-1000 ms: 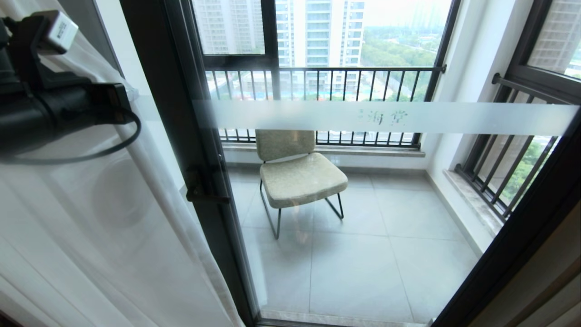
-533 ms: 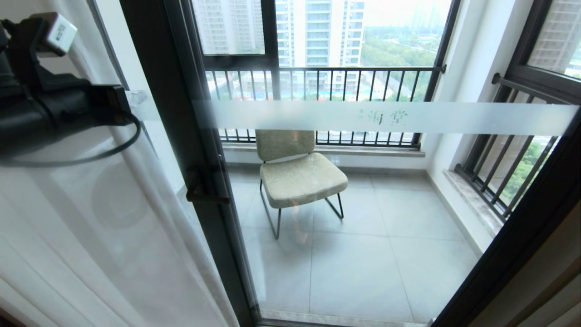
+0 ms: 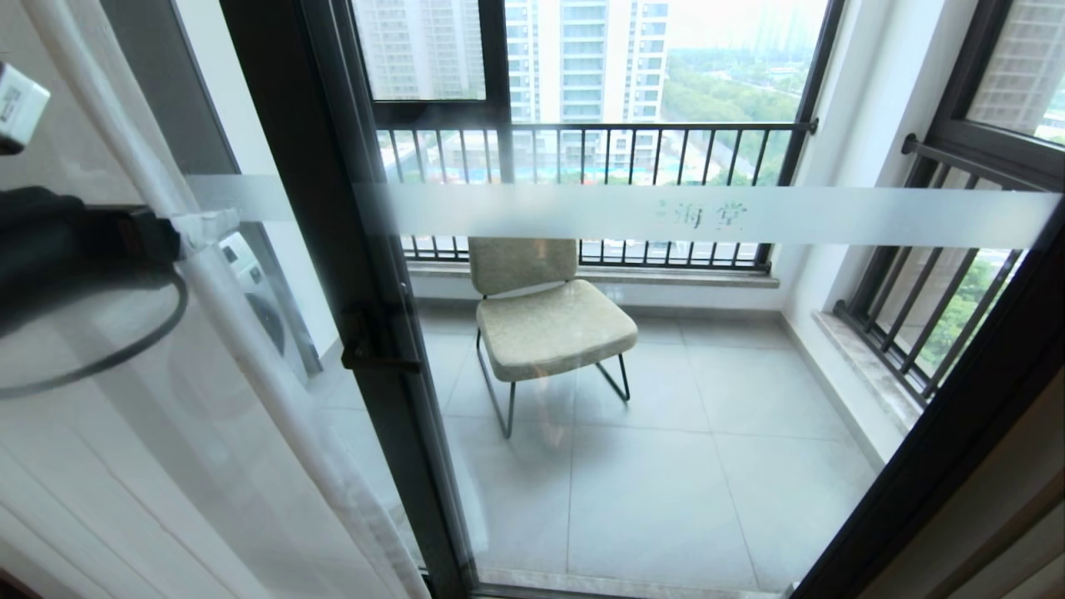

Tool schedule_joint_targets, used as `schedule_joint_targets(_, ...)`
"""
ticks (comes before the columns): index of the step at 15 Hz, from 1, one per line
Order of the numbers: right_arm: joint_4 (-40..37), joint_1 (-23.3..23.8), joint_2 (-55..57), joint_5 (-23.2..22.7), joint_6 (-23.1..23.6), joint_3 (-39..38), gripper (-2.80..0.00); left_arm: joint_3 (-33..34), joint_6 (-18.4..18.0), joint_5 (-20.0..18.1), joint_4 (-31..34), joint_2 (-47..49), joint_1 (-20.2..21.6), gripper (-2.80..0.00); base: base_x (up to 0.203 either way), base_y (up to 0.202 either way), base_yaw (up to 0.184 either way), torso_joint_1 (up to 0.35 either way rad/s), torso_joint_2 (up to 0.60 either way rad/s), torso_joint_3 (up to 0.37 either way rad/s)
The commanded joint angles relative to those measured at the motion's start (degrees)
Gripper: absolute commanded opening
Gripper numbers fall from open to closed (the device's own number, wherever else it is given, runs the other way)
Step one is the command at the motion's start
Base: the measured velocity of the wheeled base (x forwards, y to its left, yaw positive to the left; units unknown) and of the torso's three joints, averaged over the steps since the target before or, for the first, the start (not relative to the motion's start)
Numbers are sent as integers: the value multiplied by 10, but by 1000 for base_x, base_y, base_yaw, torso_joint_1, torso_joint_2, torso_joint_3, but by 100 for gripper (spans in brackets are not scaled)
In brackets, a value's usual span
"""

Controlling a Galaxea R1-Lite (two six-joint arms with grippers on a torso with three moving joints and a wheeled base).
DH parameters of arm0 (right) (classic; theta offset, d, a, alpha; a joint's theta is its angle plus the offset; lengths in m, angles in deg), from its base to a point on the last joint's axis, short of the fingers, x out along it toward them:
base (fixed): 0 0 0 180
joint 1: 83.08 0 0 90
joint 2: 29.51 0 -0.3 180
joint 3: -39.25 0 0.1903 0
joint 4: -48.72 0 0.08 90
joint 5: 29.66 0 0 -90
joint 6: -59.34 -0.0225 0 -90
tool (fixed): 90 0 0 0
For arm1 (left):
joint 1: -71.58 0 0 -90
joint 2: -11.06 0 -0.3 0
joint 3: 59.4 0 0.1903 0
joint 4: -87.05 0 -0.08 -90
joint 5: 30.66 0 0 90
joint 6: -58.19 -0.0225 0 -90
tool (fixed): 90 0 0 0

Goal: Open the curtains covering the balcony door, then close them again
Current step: Close the inner curtains on both sides

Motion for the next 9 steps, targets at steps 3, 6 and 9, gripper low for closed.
schedule_joint_targets(3, 0, 0, 0, 0, 1, 0, -280, 125, 0, -6, 9, -164, 43, 0, 0, 0, 0, 0, 0, 0)
schedule_joint_targets(6, 0, 0, 0, 0, 1, 0, -280, 210, 1, -10, 14, -260, 63, 0, 0, 0, 0, 0, 0, 0)
schedule_joint_targets(9, 0, 0, 0, 0, 1, 0, -280, 264, 0, -33, 39, -329, 97, 0, 0, 0, 0, 0, 0, 0)
